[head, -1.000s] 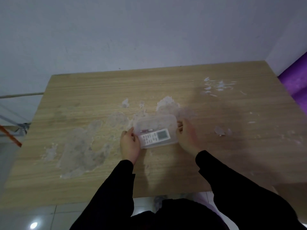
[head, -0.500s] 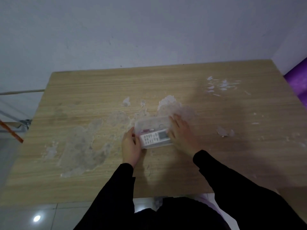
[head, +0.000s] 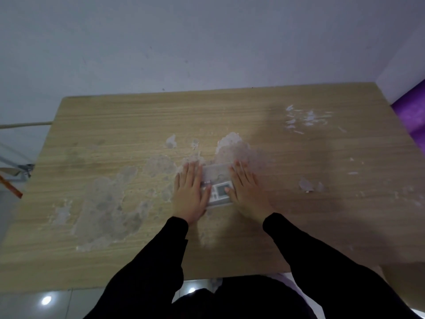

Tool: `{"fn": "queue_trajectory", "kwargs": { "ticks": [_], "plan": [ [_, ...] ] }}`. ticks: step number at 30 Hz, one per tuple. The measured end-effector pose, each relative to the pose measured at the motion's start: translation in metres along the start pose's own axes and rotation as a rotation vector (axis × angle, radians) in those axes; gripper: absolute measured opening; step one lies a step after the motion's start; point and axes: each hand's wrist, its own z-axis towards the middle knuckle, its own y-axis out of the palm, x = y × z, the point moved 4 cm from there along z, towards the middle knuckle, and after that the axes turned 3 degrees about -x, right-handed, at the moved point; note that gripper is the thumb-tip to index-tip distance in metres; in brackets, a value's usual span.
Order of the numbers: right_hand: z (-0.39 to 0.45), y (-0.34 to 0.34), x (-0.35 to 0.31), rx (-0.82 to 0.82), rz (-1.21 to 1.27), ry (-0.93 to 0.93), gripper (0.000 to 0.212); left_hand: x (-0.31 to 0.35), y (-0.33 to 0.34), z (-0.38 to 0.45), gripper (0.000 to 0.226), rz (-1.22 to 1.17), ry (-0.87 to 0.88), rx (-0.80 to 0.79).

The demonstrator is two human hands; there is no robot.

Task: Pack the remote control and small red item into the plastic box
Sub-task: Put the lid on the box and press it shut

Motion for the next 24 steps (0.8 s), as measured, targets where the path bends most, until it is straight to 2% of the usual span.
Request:
{"fn": "queue_trajectory", "kwargs": {
  "ticks": [5, 8, 11, 21, 24],
  "plan": [
    [0.015, -0.017, -0.012, 0.106, -0.089, -0.046, 0.058, 0.001, 0.004, 0.004, 0.071, 0.003, 0.015, -0.003],
    [0.020, -0.008, -0.012, 0.064, -0.080, -0.113, 0.066, 0.003, 0.004, 0.006, 0.074, 0.044, 0.032, -0.043],
    [0.023, -0.002, -0.008, 0.093, -0.095, -0.124, 0.074, 0.004, 0.004, 0.010, 0.076, 0.048, 0.080, -0.044],
    [0.029, -0.001, -0.006, 0.083, -0.112, -0.132, 0.070, -0.006, 0.001, 0.016, 0.079, -0.214, 0.139, 0.007],
    [0.032, -0.002, -0.007, 0.062, -0.130, -0.115, 0.071, -0.008, -0.001, 0.018, 0.077, -0.198, 0.154, 0.000]
  ]
}}
